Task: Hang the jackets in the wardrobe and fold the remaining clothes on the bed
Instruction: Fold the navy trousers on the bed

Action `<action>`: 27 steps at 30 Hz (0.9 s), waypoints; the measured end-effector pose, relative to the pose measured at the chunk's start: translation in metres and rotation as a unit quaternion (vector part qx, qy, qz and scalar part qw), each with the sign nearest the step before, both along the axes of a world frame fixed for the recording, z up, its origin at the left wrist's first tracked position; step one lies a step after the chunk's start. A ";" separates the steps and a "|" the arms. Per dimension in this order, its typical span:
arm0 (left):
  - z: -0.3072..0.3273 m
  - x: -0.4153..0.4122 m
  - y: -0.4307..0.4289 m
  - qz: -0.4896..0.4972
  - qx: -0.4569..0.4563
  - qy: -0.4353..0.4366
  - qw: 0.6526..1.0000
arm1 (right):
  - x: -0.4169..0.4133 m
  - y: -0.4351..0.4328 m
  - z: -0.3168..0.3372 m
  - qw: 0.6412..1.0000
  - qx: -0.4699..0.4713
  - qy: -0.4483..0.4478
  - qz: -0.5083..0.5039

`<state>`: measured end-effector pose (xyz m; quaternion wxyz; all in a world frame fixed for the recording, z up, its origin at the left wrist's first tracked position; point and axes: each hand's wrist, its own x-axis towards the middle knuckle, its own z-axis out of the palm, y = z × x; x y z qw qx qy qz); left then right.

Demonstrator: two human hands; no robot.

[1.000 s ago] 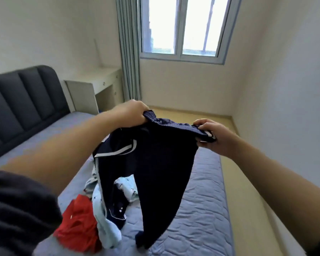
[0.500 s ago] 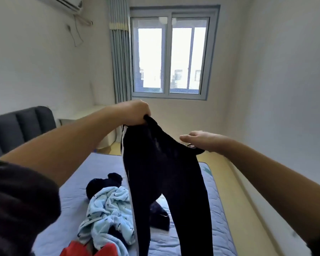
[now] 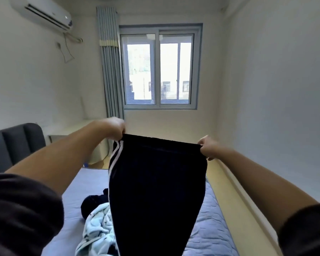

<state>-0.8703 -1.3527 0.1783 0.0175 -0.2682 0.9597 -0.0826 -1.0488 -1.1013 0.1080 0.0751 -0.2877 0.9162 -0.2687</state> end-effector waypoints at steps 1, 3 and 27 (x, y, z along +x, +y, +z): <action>-0.003 0.003 -0.005 0.025 0.028 0.002 0.999 | -0.003 0.004 0.006 1.000 0.007 -0.016 -0.005; -0.003 0.003 -0.009 0.047 0.083 0.001 0.995 | -0.007 0.006 0.020 0.999 0.013 -0.040 -0.007; 0.035 -0.020 -0.006 -0.026 0.328 0.130 0.935 | -0.004 0.035 0.083 0.980 -0.140 -0.137 -0.022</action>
